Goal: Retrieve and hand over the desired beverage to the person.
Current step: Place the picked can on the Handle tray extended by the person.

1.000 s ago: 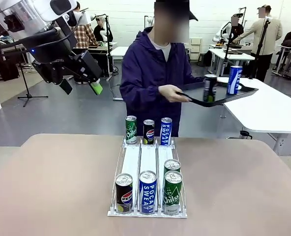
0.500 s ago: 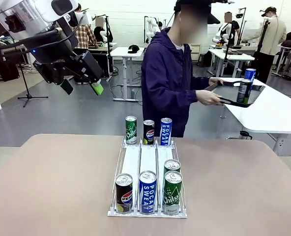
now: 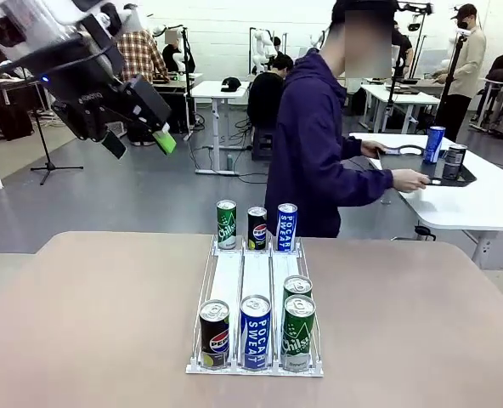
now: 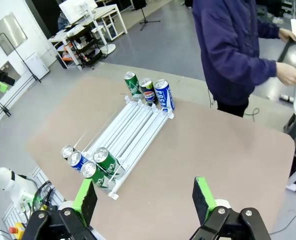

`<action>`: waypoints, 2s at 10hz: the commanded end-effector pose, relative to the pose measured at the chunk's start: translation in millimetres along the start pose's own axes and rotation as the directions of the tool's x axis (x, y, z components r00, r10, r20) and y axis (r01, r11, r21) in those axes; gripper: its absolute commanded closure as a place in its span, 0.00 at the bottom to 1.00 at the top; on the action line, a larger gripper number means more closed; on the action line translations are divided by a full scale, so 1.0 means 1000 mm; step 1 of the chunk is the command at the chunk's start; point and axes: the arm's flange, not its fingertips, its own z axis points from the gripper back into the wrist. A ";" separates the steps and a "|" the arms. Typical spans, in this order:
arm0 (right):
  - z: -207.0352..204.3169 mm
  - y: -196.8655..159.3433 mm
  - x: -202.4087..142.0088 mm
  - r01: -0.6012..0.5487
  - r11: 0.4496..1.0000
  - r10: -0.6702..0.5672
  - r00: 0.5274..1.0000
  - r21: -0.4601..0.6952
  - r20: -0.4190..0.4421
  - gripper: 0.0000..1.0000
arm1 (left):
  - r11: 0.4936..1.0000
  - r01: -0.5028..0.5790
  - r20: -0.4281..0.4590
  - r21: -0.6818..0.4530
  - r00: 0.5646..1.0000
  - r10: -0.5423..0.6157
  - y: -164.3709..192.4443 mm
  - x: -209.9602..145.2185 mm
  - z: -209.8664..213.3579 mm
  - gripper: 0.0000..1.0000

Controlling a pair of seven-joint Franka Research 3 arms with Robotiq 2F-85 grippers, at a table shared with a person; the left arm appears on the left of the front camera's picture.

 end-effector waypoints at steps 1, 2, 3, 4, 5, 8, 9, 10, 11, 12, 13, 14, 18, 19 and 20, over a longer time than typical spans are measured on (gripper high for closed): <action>-0.003 -0.001 0.001 -0.005 0.999 0.005 1.000 0.032 0.008 0.00 | 0.981 0.033 0.001 -0.192 0.999 -0.034 0.033 -0.021 0.014 0.00; -0.003 -0.001 0.001 -0.005 0.999 0.005 1.000 0.032 0.008 0.00 | 0.975 0.045 -0.005 -0.219 0.999 -0.047 0.053 -0.023 0.023 0.00; -0.003 -0.001 0.001 -0.005 0.999 0.005 1.000 0.032 0.008 0.00 | 0.973 0.061 0.004 -0.223 0.998 -0.062 0.077 -0.023 0.028 0.00; -0.003 -0.001 0.001 -0.005 0.999 0.005 1.000 0.032 0.008 0.00 | 0.969 0.057 0.015 -0.240 0.998 -0.055 0.091 -0.047 0.025 0.00; -0.003 -0.001 0.001 -0.005 0.999 0.005 1.000 0.032 0.008 0.00 | 0.960 0.051 0.028 -0.276 0.999 -0.045 0.114 -0.047 0.031 0.00; -0.003 -0.001 0.001 -0.005 0.999 0.005 1.000 0.032 0.008 0.00 | 0.906 0.149 0.139 -0.395 0.985 -0.101 0.139 -0.059 0.062 0.00; -0.003 -0.001 0.001 -0.005 0.999 0.005 1.000 0.032 0.008 0.00 | 0.900 0.172 0.144 -0.400 0.982 -0.123 0.144 -0.062 0.068 0.00; -0.003 -0.001 0.001 -0.005 0.999 0.005 1.000 0.032 0.008 0.00 | 0.894 0.201 0.151 -0.401 0.977 -0.152 0.146 -0.067 0.072 0.00; -0.003 -0.001 0.001 -0.005 0.999 0.005 1.000 0.032 0.008 0.00 | 0.891 0.196 0.159 -0.410 0.977 -0.142 0.148 -0.068 0.076 0.00; -0.003 -0.001 0.001 -0.005 0.999 0.005 1.000 0.032 0.008 0.00 | 0.891 0.203 0.168 -0.406 0.975 -0.146 0.148 -0.068 0.078 0.00; -0.003 -0.001 0.001 -0.005 0.999 0.005 1.000 0.032 0.008 0.00 | 0.892 0.207 0.181 -0.402 0.973 -0.144 0.148 -0.069 0.081 0.00; -0.003 -0.001 0.001 -0.005 0.999 0.005 1.000 0.032 0.008 0.00 | 0.886 0.221 0.188 -0.408 0.970 -0.156 0.147 -0.070 0.082 0.00; -0.003 -0.001 0.001 -0.005 0.999 0.005 1.000 0.032 0.008 0.00 | 0.902 0.186 0.150 -0.390 0.979 -0.137 0.146 -0.068 0.079 0.00; -0.003 -0.001 0.001 -0.005 0.999 0.005 1.000 0.032 0.008 0.00 | 0.902 0.186 0.150 -0.390 0.979 -0.137 0.146 -0.068 0.079 0.00; -0.003 -0.001 0.001 -0.005 0.999 0.005 1.000 0.032 0.008 0.00 | 0.902 0.186 0.150 -0.390 0.979 -0.137 0.146 -0.068 0.079 0.00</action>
